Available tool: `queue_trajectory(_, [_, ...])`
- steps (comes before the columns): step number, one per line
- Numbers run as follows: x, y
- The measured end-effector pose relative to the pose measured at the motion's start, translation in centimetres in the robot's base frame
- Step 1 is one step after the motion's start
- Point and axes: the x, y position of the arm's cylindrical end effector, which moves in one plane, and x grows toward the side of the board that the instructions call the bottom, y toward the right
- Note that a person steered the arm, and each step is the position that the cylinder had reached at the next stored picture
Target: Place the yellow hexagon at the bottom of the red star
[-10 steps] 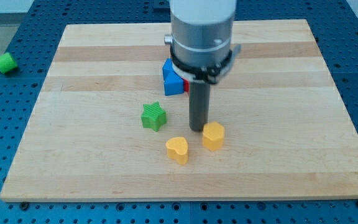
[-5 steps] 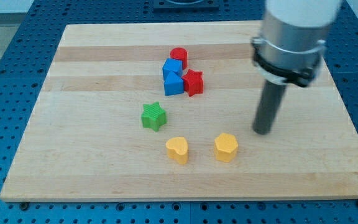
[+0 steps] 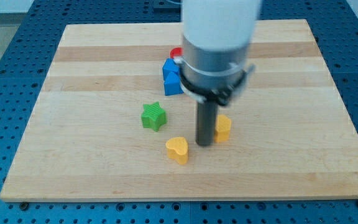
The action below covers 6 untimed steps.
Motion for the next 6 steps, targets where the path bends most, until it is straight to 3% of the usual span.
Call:
queue_trajectory(1, [-5.2,-2.0])
queue_trajectory(2, [-5.2,-2.0])
queue_trajectory(3, [-4.4,-2.0])
queue_trajectory(5, [3.2,1.3])
queue_trajectory(6, [3.4,4.4])
